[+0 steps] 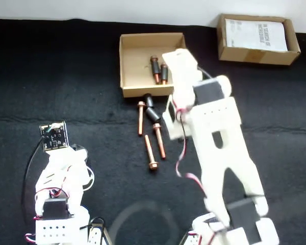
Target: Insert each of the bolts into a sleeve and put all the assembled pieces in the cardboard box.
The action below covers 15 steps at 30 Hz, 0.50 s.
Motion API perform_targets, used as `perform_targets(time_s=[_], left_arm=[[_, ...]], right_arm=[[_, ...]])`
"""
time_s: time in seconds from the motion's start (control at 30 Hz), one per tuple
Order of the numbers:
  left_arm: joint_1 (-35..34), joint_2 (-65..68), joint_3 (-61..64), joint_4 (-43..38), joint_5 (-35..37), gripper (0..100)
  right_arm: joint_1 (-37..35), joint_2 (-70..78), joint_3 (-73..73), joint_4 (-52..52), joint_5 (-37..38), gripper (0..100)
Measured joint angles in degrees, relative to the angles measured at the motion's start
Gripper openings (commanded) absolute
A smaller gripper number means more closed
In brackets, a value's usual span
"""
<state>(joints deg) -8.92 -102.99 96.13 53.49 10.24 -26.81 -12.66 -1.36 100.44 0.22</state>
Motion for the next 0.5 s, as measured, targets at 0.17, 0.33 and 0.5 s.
perform_targets(time_s=[0.17, 0.33, 0.5], left_arm=[[0.0, 0.0, 0.0, 0.0, 0.0, 1], [0.0, 0.0, 0.0, 1.67, 0.0, 1], [0.0, 0.0, 0.0, 4.13, 0.0, 1]], right_arm=[[-2.11, -14.68, 13.27, 0.0, 0.0, 0.6], [-2.46, -28.66, 26.29, 0.0, 0.0, 0.6], [-2.46, -40.53, 38.42, -5.98, 0.0, 0.6]])
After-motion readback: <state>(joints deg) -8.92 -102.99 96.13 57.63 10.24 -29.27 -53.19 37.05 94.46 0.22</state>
